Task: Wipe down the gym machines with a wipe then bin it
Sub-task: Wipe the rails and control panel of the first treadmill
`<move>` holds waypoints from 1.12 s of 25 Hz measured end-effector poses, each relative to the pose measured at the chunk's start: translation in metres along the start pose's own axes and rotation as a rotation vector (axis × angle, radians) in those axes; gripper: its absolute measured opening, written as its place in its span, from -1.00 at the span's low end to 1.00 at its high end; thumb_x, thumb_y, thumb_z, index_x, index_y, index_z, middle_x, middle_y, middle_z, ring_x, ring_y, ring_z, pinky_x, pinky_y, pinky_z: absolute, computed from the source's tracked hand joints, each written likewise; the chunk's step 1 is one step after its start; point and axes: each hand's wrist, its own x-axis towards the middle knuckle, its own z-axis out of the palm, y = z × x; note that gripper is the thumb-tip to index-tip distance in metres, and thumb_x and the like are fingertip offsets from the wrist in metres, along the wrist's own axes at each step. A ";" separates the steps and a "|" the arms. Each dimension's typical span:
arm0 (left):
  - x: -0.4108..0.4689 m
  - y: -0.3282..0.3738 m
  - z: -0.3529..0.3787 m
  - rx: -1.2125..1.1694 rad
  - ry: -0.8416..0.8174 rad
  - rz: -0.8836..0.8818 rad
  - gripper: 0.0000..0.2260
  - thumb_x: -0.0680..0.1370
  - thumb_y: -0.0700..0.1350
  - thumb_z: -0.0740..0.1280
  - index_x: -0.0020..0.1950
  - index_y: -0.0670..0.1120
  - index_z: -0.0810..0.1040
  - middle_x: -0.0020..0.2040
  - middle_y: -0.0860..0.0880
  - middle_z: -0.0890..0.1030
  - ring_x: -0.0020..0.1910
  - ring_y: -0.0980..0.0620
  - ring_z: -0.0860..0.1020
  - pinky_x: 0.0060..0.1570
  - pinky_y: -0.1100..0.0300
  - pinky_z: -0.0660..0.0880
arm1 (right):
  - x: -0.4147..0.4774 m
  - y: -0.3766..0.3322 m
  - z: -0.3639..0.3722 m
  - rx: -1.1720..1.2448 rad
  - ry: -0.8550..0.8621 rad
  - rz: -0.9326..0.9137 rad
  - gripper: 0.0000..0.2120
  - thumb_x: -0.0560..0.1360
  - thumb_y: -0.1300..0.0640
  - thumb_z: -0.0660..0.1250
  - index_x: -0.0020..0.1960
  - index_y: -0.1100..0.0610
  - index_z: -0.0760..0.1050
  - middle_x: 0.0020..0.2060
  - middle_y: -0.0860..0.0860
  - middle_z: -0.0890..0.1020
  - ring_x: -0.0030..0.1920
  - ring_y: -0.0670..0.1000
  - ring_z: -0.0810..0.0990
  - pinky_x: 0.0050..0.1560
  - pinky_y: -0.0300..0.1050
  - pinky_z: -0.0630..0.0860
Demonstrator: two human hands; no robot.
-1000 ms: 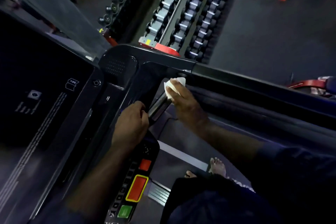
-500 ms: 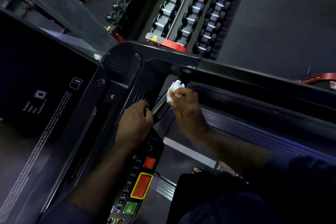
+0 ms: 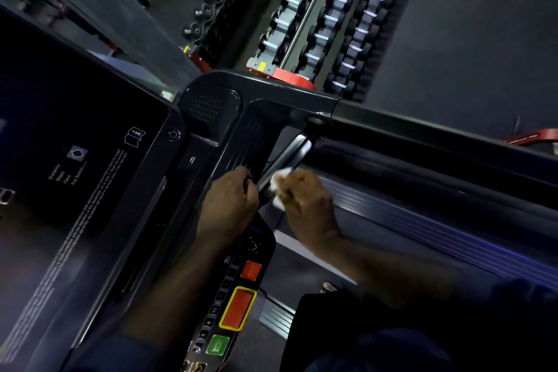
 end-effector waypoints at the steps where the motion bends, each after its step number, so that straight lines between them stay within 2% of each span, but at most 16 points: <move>1: 0.000 0.001 -0.001 -0.006 -0.003 -0.001 -0.86 0.58 -0.09 0.24 0.01 -0.06 0.58 -0.12 -0.02 0.64 -0.15 -0.06 0.59 -0.10 -0.03 0.55 | -0.011 -0.004 0.001 0.031 -0.048 -0.038 -0.85 0.55 0.29 0.48 0.12 0.19 0.70 -0.02 0.04 0.61 -0.01 -0.21 0.49 0.11 -0.49 0.36; 2: 0.000 0.001 -0.001 -0.007 -0.005 -0.003 -0.86 0.58 -0.08 0.23 0.00 -0.06 0.58 -0.12 -0.02 0.64 -0.15 -0.07 0.58 -0.10 -0.04 0.55 | -0.011 -0.005 0.001 0.073 -0.038 -0.021 -0.86 0.52 0.30 0.50 0.08 0.19 0.70 -0.04 0.05 0.63 -0.02 -0.22 0.52 0.09 -0.46 0.40; 3: 0.000 0.001 -0.001 -0.003 -0.008 -0.004 -0.85 0.58 -0.07 0.23 0.00 -0.06 0.57 -0.12 -0.03 0.64 -0.15 -0.07 0.59 -0.10 -0.04 0.55 | 0.000 -0.001 0.001 0.115 0.040 0.092 -0.89 0.51 0.30 0.51 0.02 0.16 0.69 -0.06 0.05 0.65 -0.06 -0.25 0.55 0.03 -0.44 0.45; 6: 0.000 0.000 -0.001 0.005 -0.012 -0.011 -0.88 0.60 -0.11 0.25 0.02 -0.07 0.58 -0.10 -0.03 0.64 -0.13 -0.08 0.59 -0.10 -0.02 0.54 | 0.058 0.019 -0.001 0.347 0.284 0.804 -0.86 0.58 0.20 0.45 -0.10 0.01 0.58 -0.19 -0.03 0.66 -0.15 -0.08 0.62 -0.18 -0.25 0.53; 8: 0.000 0.000 -0.001 0.001 -0.018 -0.016 -0.88 0.60 -0.12 0.26 0.03 -0.06 0.58 -0.09 -0.02 0.65 -0.13 -0.07 0.59 -0.10 -0.02 0.54 | 0.078 0.025 0.000 0.802 0.339 1.148 -0.82 0.64 0.25 0.33 -0.10 0.05 0.56 -0.25 -0.05 0.64 -0.21 -0.03 0.60 -0.22 -0.20 0.48; 10: 0.000 0.000 -0.002 -0.021 -0.038 -0.024 -0.88 0.60 -0.10 0.24 0.01 -0.04 0.57 -0.11 0.01 0.63 -0.15 -0.04 0.58 -0.09 -0.05 0.56 | 0.058 0.005 0.005 1.118 0.214 1.306 -0.80 0.66 0.27 0.23 -0.05 0.10 0.57 -0.26 -0.02 0.68 -0.24 -0.05 0.64 -0.18 -0.17 0.52; 12: -0.001 -0.002 -0.003 -0.049 -0.044 -0.023 -0.89 0.59 -0.08 0.23 0.01 -0.02 0.55 -0.11 0.04 0.61 -0.14 -0.02 0.58 -0.07 -0.07 0.57 | 0.021 -0.024 0.006 1.179 -0.029 1.338 -0.79 0.68 0.20 0.20 -0.05 0.15 0.57 -0.24 0.02 0.69 -0.25 -0.01 0.65 -0.11 -0.12 0.55; 14: -0.002 0.000 -0.003 -0.058 -0.039 -0.017 -0.89 0.60 -0.08 0.24 0.04 -0.03 0.54 -0.07 0.02 0.61 -0.08 -0.04 0.57 -0.05 -0.05 0.54 | 0.011 -0.035 -0.001 1.180 -0.165 1.293 -0.80 0.62 0.12 0.25 0.02 0.22 0.59 -0.12 0.09 0.69 -0.16 0.07 0.66 -0.02 -0.05 0.57; 16: -0.002 -0.002 -0.004 -0.052 -0.029 -0.012 -0.88 0.61 -0.08 0.24 0.08 -0.05 0.53 -0.02 -0.02 0.61 -0.02 -0.07 0.57 -0.04 -0.03 0.51 | 0.040 -0.025 -0.003 1.309 -0.075 1.238 -0.61 0.43 0.18 0.30 0.22 0.30 0.53 0.12 0.16 0.64 0.00 0.15 0.67 0.02 0.03 0.65; 17: -0.002 -0.001 -0.003 -0.049 -0.032 -0.010 -0.87 0.61 -0.08 0.24 0.10 -0.05 0.53 0.01 -0.03 0.60 0.01 -0.08 0.57 -0.03 -0.03 0.50 | 0.057 -0.019 -0.005 1.365 0.011 1.243 -0.51 0.33 0.21 0.28 0.25 0.27 0.48 0.16 0.17 0.60 0.01 0.15 0.66 -0.02 0.03 0.67; 19: -0.004 -0.002 -0.004 -0.064 -0.040 0.003 -0.87 0.62 -0.07 0.24 0.12 -0.04 0.51 0.04 -0.03 0.59 0.06 -0.09 0.55 0.01 -0.05 0.50 | 0.064 -0.021 -0.001 1.373 0.072 1.244 -0.52 0.29 0.21 0.17 0.17 0.27 0.54 0.09 0.18 0.65 -0.03 0.15 0.68 -0.01 -0.01 0.67; 21: -0.003 -0.003 -0.003 -0.080 -0.025 0.022 -0.88 0.63 -0.06 0.24 0.14 -0.03 0.49 0.06 -0.03 0.56 0.09 -0.10 0.54 0.02 -0.06 0.47 | 0.040 -0.039 0.007 1.266 -0.073 1.223 -0.48 0.37 0.17 0.07 0.22 0.26 0.60 0.06 0.14 0.71 -0.01 0.11 0.70 0.11 -0.01 0.59; 23: -0.004 -0.007 -0.002 -0.108 -0.011 0.053 -0.88 0.64 -0.05 0.24 0.15 -0.03 0.47 0.09 -0.04 0.55 0.12 -0.11 0.54 0.03 -0.06 0.46 | 0.022 -0.054 0.005 1.182 -0.138 1.184 -0.46 0.41 0.14 0.05 0.23 0.25 0.62 0.03 0.14 0.72 -0.04 0.10 0.69 0.11 0.00 0.55; 24: -0.005 -0.008 -0.002 -0.123 -0.008 0.072 -0.87 0.65 -0.05 0.24 0.17 -0.04 0.47 0.10 -0.04 0.54 0.13 -0.11 0.54 0.03 -0.06 0.47 | 0.028 -0.054 0.003 1.203 -0.142 1.170 -0.51 0.38 0.14 0.09 0.15 0.26 0.64 0.04 0.15 0.71 -0.04 0.13 0.69 0.10 0.01 0.57; 26: -0.002 -0.008 -0.002 -0.133 -0.014 0.096 -0.83 0.66 -0.01 0.25 0.19 -0.05 0.47 0.13 -0.05 0.54 0.15 -0.11 0.53 0.03 -0.06 0.47 | 0.053 -0.041 -0.004 1.230 0.055 1.192 -0.65 0.23 0.15 0.25 -0.04 0.22 0.60 0.06 0.14 0.64 -0.03 0.18 0.66 0.12 0.04 0.61; 28: -0.003 -0.008 -0.004 -0.123 -0.024 0.107 -0.77 0.65 0.08 0.28 0.19 -0.04 0.47 0.14 -0.04 0.54 0.16 -0.10 0.54 0.03 -0.05 0.48 | 0.077 -0.021 -0.007 1.293 0.213 1.155 -0.49 0.04 0.18 0.39 0.00 0.20 0.53 0.08 0.13 0.59 0.04 0.21 0.63 0.24 0.06 0.56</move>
